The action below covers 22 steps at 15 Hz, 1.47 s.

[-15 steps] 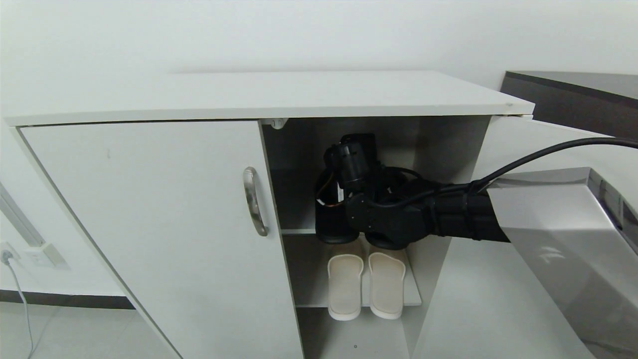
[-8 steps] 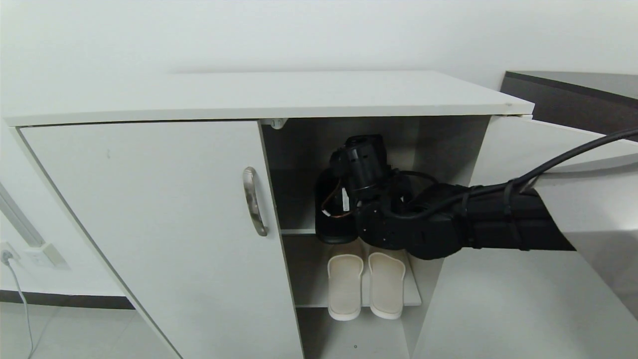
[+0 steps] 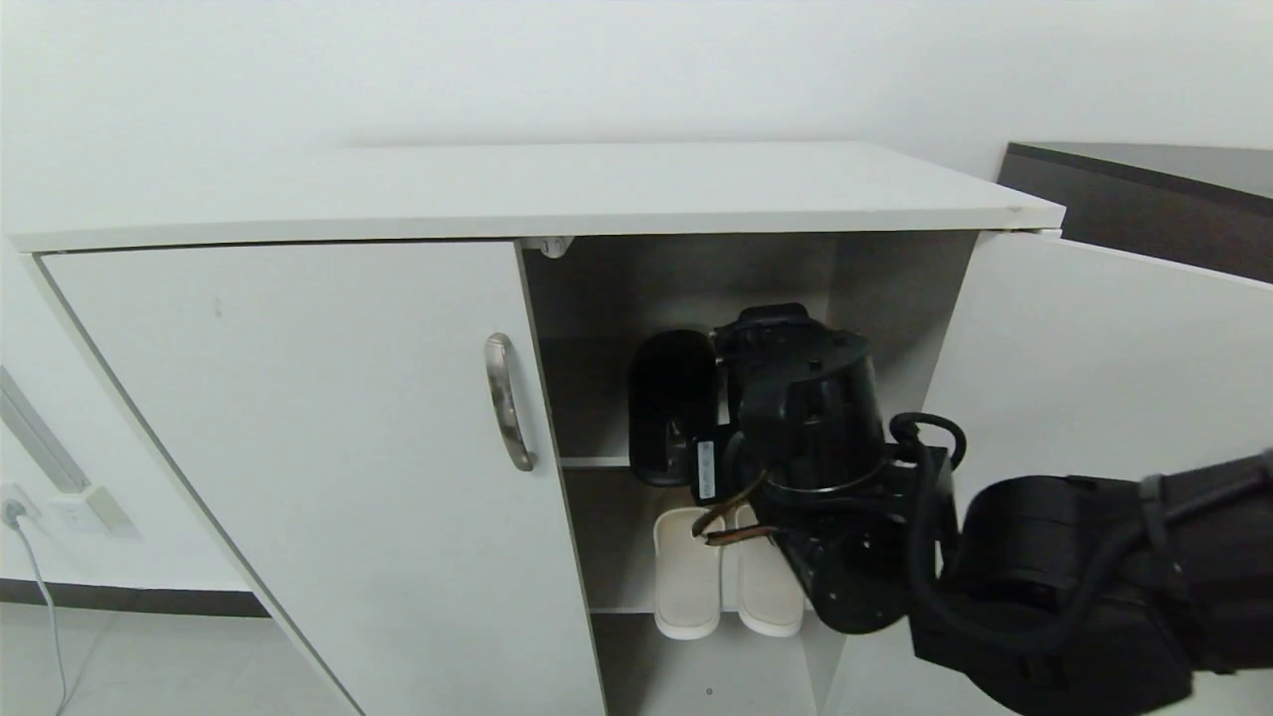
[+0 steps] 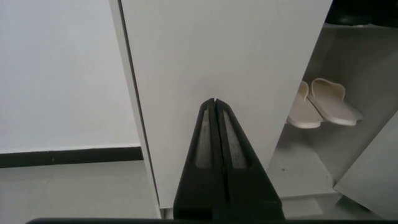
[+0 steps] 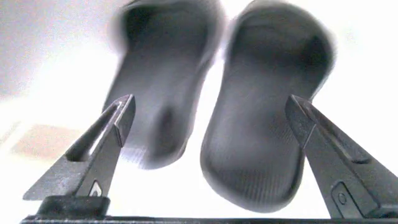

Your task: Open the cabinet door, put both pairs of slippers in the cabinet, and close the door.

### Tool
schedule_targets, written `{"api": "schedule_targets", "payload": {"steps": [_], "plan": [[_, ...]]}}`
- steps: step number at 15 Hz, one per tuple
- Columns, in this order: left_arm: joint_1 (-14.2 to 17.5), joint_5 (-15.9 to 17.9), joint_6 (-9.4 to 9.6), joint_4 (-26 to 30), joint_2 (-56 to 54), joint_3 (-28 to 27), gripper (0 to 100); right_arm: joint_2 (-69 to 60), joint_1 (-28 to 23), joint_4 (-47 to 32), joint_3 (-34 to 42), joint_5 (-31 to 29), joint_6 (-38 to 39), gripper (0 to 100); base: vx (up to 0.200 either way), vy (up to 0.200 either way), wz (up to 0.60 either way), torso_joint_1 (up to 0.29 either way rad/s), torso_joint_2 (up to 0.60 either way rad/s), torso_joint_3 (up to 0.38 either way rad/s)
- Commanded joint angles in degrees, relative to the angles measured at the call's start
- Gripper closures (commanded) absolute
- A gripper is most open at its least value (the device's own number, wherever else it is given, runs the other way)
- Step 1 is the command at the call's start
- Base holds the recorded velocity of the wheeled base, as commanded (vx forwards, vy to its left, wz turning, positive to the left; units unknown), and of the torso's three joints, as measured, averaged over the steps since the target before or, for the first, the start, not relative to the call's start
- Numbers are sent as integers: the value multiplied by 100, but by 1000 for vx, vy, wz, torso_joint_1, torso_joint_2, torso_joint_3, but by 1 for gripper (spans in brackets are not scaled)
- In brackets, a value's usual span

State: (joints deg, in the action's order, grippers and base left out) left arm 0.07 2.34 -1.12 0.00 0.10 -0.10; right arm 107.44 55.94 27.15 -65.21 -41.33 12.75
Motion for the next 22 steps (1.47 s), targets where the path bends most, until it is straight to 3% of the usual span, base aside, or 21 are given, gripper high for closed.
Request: {"api": "schedule_targets", "payload": {"steps": [1,2,3,7,22], "plan": [[1,-6,-2,0,-1,1,100,-733,127,388,861,432,-10,0,0,0,0,0,0,0],[1,-6,7,0,-1,1,100,-838,127,801,1335,670,-10,0,0,0,0,0,0,0],[1,3,7,0,-1,1,100,-830,127,1205,1599,898,-106,100,0,0,0,0,0,0],[1,3,24,0,-1,1,100,-583,110,1891,1854,1004,-502,100,0,0,0,0,0,0],[1,12,15,0,-1,1,100,-197,127,1908,1863,977,-493,100,0,0,0,0,0,0]]}}
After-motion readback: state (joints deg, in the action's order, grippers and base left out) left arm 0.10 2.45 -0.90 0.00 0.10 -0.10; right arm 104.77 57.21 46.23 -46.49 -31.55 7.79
